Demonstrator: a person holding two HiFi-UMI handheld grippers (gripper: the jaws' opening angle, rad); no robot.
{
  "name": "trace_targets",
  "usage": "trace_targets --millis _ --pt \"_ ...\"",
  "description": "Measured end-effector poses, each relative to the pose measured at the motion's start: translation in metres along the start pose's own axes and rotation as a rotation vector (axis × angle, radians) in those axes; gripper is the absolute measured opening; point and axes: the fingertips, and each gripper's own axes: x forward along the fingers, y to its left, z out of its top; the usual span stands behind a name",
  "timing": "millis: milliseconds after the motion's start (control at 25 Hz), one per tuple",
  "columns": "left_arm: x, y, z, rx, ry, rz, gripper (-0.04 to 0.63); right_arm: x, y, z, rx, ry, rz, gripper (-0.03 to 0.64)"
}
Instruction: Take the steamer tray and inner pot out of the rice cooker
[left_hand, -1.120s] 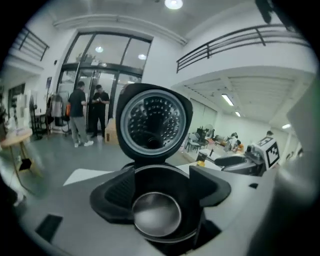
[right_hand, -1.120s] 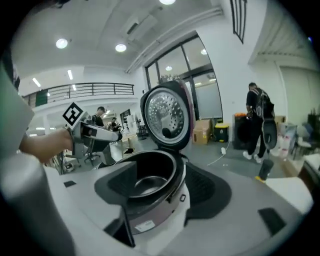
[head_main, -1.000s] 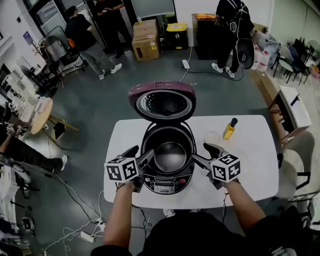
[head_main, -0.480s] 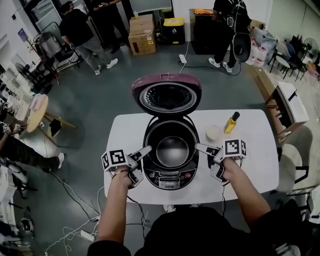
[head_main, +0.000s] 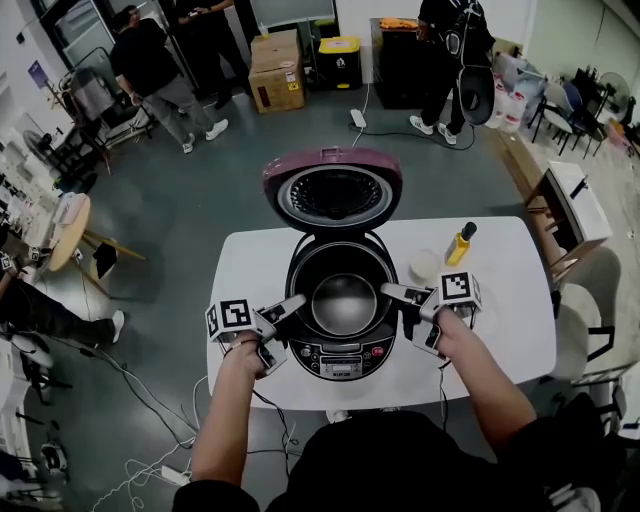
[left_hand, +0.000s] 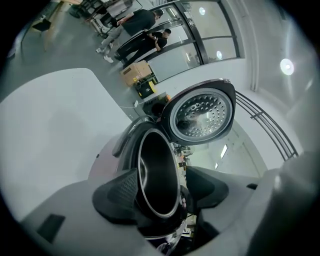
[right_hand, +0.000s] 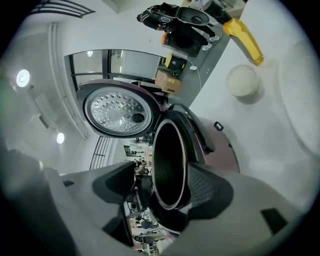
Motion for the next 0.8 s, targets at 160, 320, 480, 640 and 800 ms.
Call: trace_targets --millis 160,320,480,640,800 --pt "0.001 0.009 0.002 0.05 0.006 0.078 0.199 0.01 -0.004 0.001 -0.062 -0.001 -0.08 0.271" --pt "0.003 0.016 0.005 0.116 0.033 0.154 0.126 0.009 -0.017 0.001 -0.175 0.008 -0.205 0.115" --pt "0.004 0.024 0.007 0.202 0.069 0.253 0.043 0.007 -0.023 0.0 -0.23 -0.011 -0.254 0.026" --pt "0.004 0.025 0.01 0.218 0.074 0.25 0.031 0.007 -0.021 -0.001 -0.223 -0.029 -0.236 0.025" --pt "0.004 0.022 0.009 0.259 0.04 0.265 0.031 0.002 -0.015 -0.002 -0.271 -0.067 -0.236 0.025"
